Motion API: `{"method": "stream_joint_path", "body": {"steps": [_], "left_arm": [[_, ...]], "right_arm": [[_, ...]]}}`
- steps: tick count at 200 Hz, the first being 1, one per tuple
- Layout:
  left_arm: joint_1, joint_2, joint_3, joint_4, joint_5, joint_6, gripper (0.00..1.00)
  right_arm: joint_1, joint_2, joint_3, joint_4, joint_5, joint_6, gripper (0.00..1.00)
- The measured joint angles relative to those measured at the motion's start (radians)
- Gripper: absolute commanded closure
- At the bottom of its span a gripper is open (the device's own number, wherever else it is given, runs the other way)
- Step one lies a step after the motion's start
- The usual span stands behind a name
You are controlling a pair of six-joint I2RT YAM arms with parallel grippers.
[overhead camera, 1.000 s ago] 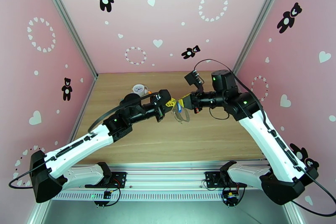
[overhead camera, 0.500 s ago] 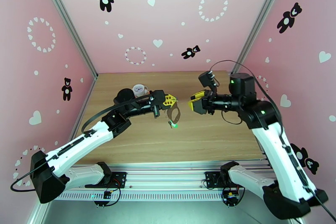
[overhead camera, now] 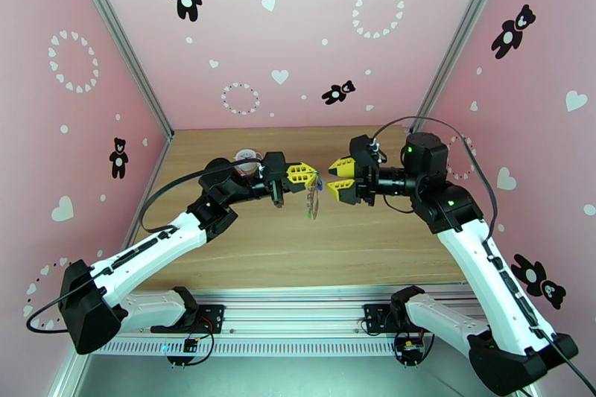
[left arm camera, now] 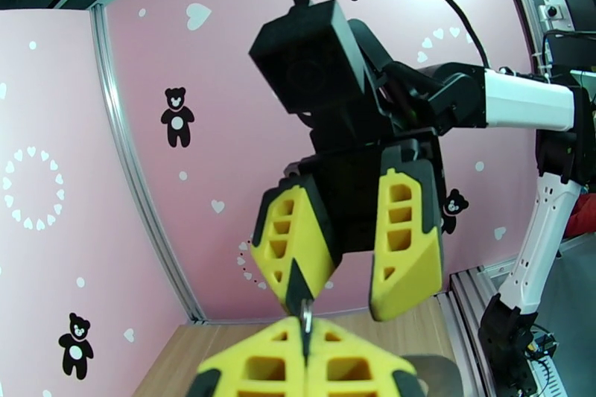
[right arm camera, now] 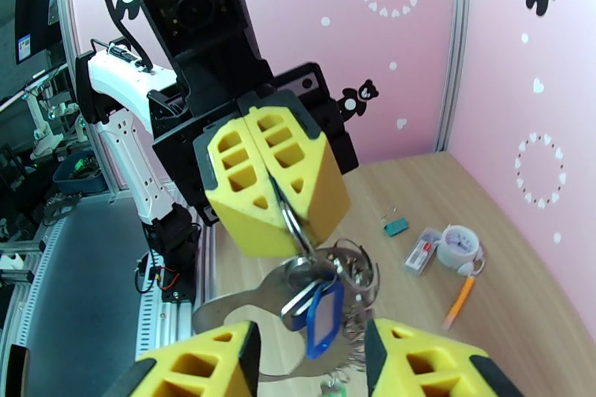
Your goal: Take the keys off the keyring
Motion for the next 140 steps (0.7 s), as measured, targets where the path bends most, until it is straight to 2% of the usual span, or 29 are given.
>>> {"method": "stream_joint_path", "body": {"steps": [40,60,75,85,101,112,120,129,140], "left_arm": [[-0.02,0.027,0.0,0.022,0.003,-0.018,1.0],[-0.019,0.038,0.0,0.024,-0.004,-0.023,1.0],[-0.016,0.043,0.0,0.036,-0.01,-0.033,1.0],[-0.016,0.047,0.0,0.048,-0.016,-0.04,1.0],[-0.016,0.048,0.0,0.06,-0.026,-0.048,1.0],[-0.016,0.048,0.0,0.071,-0.034,-0.058,1.0],[-0.016,0.048,0.0,0.074,-0.04,-0.063,0.96],[-0.017,0.048,0.0,0.075,-0.051,-0.068,0.86],[-0.017,0.048,0.0,0.073,-0.066,-0.075,0.85]], "right_arm": [[0.014,0.034,0.0,0.071,-0.037,-0.003,0.66],[0.022,0.064,0.008,0.062,-0.063,-0.024,0.74],[0.022,0.074,0.018,0.05,-0.074,-0.041,0.84],[0.022,0.073,0.023,0.041,-0.075,-0.044,0.87],[0.022,0.071,0.029,0.04,-0.068,-0.057,1.0],[0.022,0.07,0.036,0.037,-0.057,-0.063,1.0],[0.026,0.069,0.045,0.027,-0.042,-0.064,1.0],[0.035,0.07,0.058,0.011,-0.015,-0.072,1.0],[0.052,0.071,0.08,-0.025,0.03,-0.087,1.0]]}}
